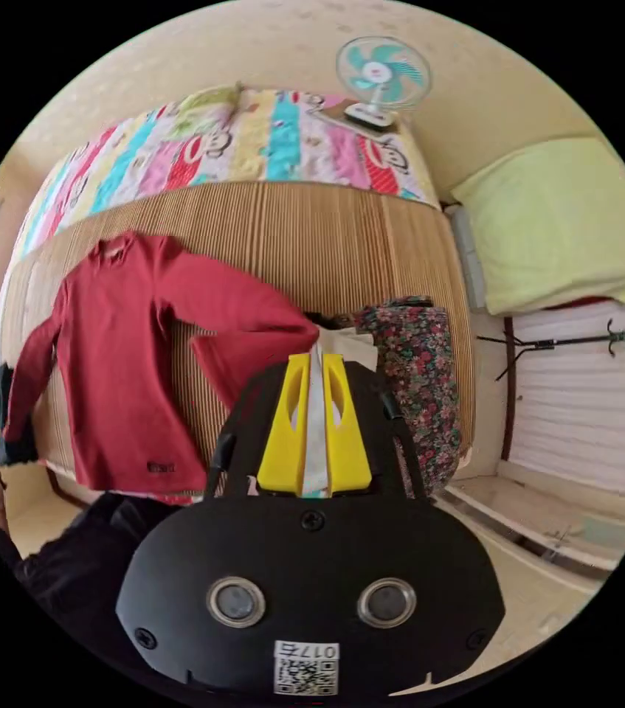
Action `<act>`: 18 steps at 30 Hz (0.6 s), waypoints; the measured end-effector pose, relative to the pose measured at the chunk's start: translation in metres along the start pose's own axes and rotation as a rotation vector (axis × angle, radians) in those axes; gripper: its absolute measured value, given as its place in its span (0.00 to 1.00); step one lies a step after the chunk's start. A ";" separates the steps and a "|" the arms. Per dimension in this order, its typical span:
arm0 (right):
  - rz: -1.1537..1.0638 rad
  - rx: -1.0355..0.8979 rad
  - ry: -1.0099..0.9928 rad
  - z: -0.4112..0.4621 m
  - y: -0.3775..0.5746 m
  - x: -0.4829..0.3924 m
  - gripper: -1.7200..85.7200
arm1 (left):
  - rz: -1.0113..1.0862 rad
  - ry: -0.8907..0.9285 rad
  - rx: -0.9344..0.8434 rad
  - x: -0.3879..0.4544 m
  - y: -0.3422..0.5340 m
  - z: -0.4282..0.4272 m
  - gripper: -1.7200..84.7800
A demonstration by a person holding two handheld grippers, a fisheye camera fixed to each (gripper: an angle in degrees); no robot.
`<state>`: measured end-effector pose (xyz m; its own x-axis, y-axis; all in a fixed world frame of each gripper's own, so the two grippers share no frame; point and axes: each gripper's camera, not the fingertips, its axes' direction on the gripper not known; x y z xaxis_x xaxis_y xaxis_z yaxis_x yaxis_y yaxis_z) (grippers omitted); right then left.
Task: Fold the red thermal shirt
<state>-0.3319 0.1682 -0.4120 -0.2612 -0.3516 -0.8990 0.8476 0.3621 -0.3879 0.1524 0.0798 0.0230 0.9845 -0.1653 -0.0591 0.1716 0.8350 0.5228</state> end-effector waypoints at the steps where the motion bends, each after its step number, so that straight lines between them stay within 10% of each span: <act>1: 0.057 0.043 -0.082 -0.001 0.018 0.006 0.11 | 0.047 0.044 -0.017 0.008 0.009 0.008 0.16; 8: -0.062 -0.440 -0.527 0.186 0.141 -0.113 0.14 | 0.489 0.173 -0.504 0.128 0.112 0.167 0.16; 18: -0.398 -0.734 -0.204 0.242 0.302 -0.145 0.06 | 0.633 0.050 -0.784 0.094 0.196 0.185 0.05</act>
<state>0.0734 0.1190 -0.3498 -0.3276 -0.6937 -0.6415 0.1793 0.6209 -0.7631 0.2720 0.1305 0.2769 0.9004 0.4349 -0.0096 -0.4247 0.8742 -0.2355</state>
